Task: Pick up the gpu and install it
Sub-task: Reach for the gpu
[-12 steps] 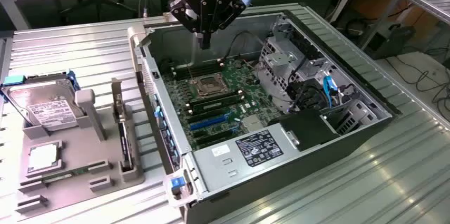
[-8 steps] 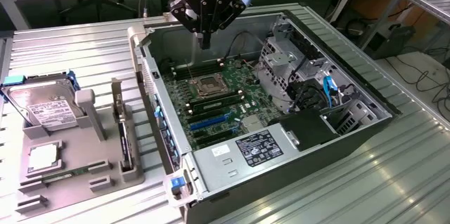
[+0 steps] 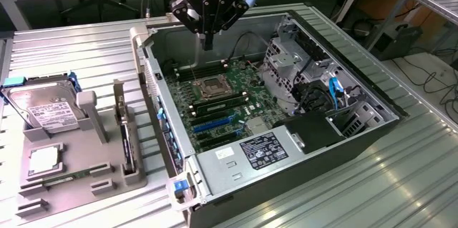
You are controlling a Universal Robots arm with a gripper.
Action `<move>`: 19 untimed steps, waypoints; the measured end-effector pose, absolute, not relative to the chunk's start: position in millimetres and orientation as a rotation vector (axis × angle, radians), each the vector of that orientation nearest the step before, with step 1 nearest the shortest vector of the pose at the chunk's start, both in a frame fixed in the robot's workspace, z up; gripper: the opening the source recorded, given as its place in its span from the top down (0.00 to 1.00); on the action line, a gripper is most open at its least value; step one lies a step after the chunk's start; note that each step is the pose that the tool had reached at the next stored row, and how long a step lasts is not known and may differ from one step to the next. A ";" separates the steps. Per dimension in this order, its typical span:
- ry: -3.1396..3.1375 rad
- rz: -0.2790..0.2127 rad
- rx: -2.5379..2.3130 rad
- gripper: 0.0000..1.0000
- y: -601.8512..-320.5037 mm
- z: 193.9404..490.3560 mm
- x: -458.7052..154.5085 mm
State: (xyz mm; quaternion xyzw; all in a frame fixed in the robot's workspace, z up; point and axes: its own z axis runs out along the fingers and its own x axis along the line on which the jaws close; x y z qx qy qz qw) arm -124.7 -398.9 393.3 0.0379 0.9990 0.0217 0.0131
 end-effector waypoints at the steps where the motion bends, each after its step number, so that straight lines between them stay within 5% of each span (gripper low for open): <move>1: 3.113 0.068 0.118 0.89 -398.9 393.3 -125.1; 19: 3.113 0.068 0.118 0.89 -398.9 393.3 -132.9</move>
